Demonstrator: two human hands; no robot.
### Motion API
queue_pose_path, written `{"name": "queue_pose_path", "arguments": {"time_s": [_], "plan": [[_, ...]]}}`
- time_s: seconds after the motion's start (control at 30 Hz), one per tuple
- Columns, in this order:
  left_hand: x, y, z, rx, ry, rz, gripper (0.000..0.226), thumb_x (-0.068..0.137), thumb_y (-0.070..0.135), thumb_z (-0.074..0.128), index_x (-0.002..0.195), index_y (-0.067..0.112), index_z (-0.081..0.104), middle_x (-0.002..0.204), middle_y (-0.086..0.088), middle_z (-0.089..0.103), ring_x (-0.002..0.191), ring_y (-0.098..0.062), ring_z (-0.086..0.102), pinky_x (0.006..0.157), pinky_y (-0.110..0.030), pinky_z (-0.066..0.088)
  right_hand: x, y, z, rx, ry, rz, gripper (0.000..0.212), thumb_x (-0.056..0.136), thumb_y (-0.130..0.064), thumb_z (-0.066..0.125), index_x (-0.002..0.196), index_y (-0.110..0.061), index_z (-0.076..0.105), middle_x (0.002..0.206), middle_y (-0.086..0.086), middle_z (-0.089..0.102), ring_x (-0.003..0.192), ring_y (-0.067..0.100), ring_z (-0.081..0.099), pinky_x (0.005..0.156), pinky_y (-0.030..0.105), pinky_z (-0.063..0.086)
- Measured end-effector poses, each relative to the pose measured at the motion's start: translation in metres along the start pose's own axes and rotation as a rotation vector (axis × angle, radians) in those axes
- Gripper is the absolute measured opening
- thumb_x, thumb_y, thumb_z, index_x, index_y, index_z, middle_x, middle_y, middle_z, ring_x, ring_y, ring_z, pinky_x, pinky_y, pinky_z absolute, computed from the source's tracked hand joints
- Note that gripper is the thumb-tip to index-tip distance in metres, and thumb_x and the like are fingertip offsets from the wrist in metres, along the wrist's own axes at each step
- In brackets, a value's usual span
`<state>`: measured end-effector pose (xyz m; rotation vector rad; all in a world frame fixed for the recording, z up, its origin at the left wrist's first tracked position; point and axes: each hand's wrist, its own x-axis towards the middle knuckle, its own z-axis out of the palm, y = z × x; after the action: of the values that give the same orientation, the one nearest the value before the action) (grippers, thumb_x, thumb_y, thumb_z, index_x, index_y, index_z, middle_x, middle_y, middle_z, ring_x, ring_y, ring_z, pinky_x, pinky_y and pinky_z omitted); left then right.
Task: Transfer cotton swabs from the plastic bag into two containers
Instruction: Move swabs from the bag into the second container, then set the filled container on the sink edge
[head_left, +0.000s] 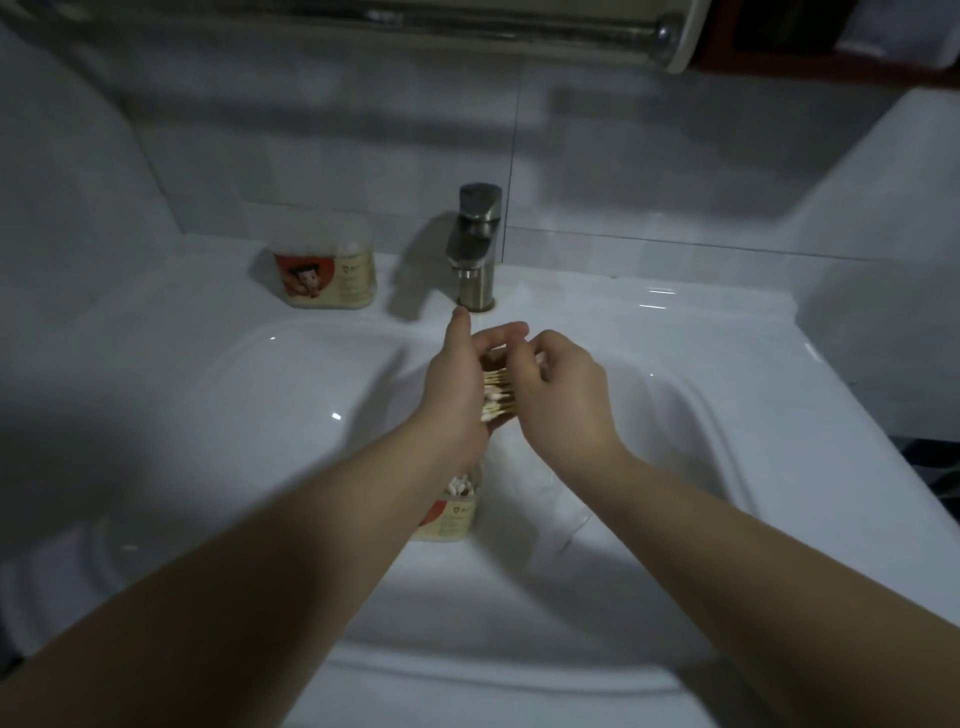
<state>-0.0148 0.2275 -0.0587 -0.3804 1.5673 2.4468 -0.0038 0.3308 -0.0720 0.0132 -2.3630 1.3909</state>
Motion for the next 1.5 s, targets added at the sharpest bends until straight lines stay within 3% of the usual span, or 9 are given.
{"name": "queue_pose_path", "arguments": {"time_s": [0.23, 0.37, 0.53, 0.7, 0.87, 1.07, 1.27, 1.4, 1.5], "plan": [[-0.012, 0.015, -0.002, 0.008, 0.031, -0.035, 0.064, 0.106, 0.058, 0.032, 0.098, 0.015, 0.078, 0.094, -0.010, 0.080, 0.085, -0.026, 0.078, 0.081, -0.040, 0.060, 0.001, -0.017, 0.005, -0.032, 0.038, 0.003, 0.033, 0.087, -0.043, 0.066, 0.065, -0.023, 0.054, 0.055, -0.008, 0.060, 0.056, -0.004, 0.058, 0.043, 0.010, 0.037], [-0.013, 0.038, -0.027, 0.307, 0.038, 0.003, 0.053, 0.109, 0.049, 0.032, 0.100, 0.019, 0.075, 0.102, -0.008, 0.078, 0.095, -0.026, 0.074, 0.087, -0.040, 0.058, 0.001, -0.020, 0.008, -0.102, -0.011, 0.017, 0.030, 0.088, -0.041, 0.062, 0.068, -0.019, 0.057, 0.060, -0.006, 0.061, 0.055, 0.003, 0.057, 0.043, 0.014, 0.035], [-0.006, 0.052, -0.089, 0.573, 0.220, 0.054, 0.017, 0.101, 0.025, 0.059, 0.109, 0.015, 0.071, 0.103, -0.004, 0.070, 0.093, -0.020, 0.066, 0.073, -0.031, 0.050, -0.009, -0.013, 0.034, -0.199, -0.116, 0.020, 0.032, 0.092, -0.042, 0.063, 0.069, -0.021, 0.056, 0.065, -0.009, 0.058, 0.057, 0.004, 0.053, 0.045, 0.012, 0.034], [0.004, 0.033, -0.119, 0.711, 0.194, -0.049, 0.033, 0.097, 0.021, 0.058, 0.130, 0.025, 0.062, 0.123, -0.009, 0.062, 0.105, -0.026, 0.064, 0.095, -0.045, 0.058, -0.018, -0.005, 0.070, -0.353, -0.211, -0.029, 0.032, 0.093, -0.044, 0.063, 0.069, -0.026, 0.051, 0.066, -0.012, 0.054, 0.058, 0.004, 0.053, 0.050, 0.020, 0.037], [0.014, 0.023, -0.130, 0.694, 0.106, -0.136, 0.054, 0.097, 0.013, 0.056, 0.149, 0.024, 0.047, 0.133, -0.011, 0.058, 0.105, -0.024, 0.065, 0.074, -0.033, 0.061, -0.026, 0.008, 0.087, -0.494, -0.295, -0.108, 0.032, 0.095, -0.041, 0.063, 0.073, -0.021, 0.050, 0.058, -0.010, 0.049, 0.054, 0.007, 0.047, 0.048, 0.020, 0.030], [0.020, 0.018, -0.134, 0.682, 0.037, -0.156, 0.057, 0.094, 0.010, 0.059, 0.147, 0.025, 0.047, 0.126, -0.008, 0.064, 0.102, -0.020, 0.070, 0.069, -0.032, 0.059, -0.028, 0.004, 0.092, -0.682, -0.467, -0.283, 0.026, 0.101, -0.040, 0.054, 0.087, -0.019, 0.045, 0.080, -0.002, 0.047, 0.076, 0.026, 0.057, 0.066, 0.031, 0.035], [0.022, 0.016, -0.136, 0.648, 0.042, -0.123, 0.056, 0.093, 0.003, 0.054, 0.143, 0.027, 0.050, 0.123, -0.014, 0.064, 0.102, -0.026, 0.071, 0.074, -0.037, 0.063, -0.042, -0.005, 0.086, -0.787, -0.505, -0.466, 0.042, 0.105, -0.052, 0.033, 0.110, -0.017, 0.056, 0.091, 0.000, 0.045, 0.073, 0.029, 0.055, 0.060, 0.033, 0.036], [0.020, 0.017, -0.138, 0.615, 0.037, -0.111, 0.052, 0.097, 0.003, 0.054, 0.142, 0.027, 0.049, 0.121, -0.010, 0.065, 0.101, -0.022, 0.071, 0.062, -0.031, 0.058, -0.043, -0.004, 0.066, -0.846, -0.621, -0.560, 0.056, 0.102, -0.056, 0.033, 0.137, -0.016, 0.051, 0.129, 0.007, 0.056, 0.113, 0.029, 0.052, 0.085, 0.042, 0.049], [0.018, 0.017, -0.138, 0.625, 0.038, -0.095, 0.048, 0.099, 0.006, 0.057, 0.142, 0.027, 0.051, 0.123, -0.008, 0.065, 0.101, -0.019, 0.069, 0.067, -0.030, 0.057, -0.050, 0.006, 0.058, -0.936, -0.893, -0.513, 0.081, 0.099, -0.067, 0.024, 0.162, -0.017, 0.010, 0.170, 0.003, 0.011, 0.155, 0.026, 0.011, 0.117, 0.051, 0.024]]}}
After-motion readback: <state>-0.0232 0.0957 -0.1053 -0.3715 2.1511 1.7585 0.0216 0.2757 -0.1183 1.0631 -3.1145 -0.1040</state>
